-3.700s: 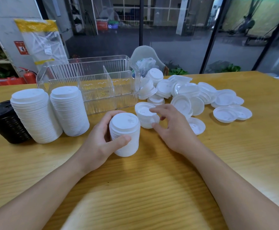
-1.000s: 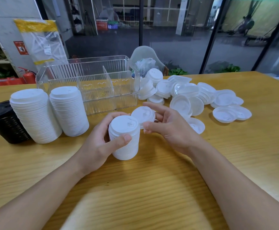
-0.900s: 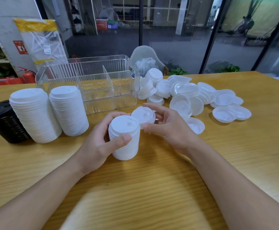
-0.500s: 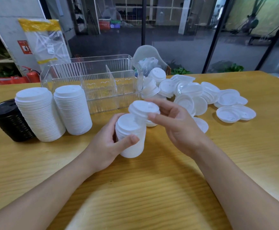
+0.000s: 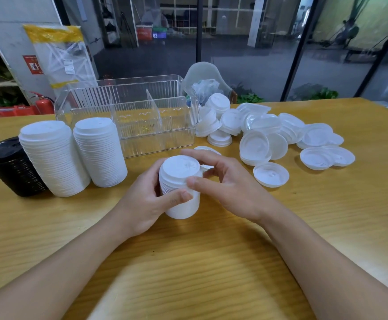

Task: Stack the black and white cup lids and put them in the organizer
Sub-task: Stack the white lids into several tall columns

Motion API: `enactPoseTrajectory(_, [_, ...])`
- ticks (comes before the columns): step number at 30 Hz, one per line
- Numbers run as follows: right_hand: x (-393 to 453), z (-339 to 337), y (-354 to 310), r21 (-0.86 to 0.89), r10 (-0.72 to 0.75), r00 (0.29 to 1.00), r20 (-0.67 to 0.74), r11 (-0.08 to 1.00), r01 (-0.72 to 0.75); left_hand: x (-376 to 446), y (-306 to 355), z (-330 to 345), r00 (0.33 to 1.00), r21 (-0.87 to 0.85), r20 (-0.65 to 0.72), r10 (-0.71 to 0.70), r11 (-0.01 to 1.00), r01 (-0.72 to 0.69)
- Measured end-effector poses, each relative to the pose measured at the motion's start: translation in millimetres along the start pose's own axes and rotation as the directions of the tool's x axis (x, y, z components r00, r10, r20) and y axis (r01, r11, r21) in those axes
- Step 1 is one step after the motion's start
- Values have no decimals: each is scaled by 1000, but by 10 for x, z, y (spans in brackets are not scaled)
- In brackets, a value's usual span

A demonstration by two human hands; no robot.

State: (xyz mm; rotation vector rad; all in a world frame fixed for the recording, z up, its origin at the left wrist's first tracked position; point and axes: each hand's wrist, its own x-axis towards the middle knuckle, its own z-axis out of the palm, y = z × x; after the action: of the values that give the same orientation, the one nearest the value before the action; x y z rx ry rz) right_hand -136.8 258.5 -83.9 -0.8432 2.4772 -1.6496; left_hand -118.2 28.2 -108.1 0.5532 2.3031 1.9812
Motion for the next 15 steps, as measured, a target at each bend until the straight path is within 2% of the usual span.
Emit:
enactPoseTrajectory(7, [10,-9,50,61,-3,1000,28,998,1,-35,31,3,999,9,20,28,1000,-28])
enactPoseTrajectory(10, [45,-84,136,71,32,989,-141,997,-22,-30,40,11,999,35,11,42,998,-42])
enactPoseTrajectory(12, [59,-131,259,-175,25,959,-281,982,-77,-28,35,-1,999,55,-6,44,998,-44])
enactPoseTrajectory(14, [64,-138,375,-424,19,958,-287,894,-145,-33,41,-8,999,62,-23,48,997,-46])
enactPoseTrajectory(15, [73,-128,420,-481,28,961,-274,862,-162,-33,47,-6,998,63,-27,50,997,-49])
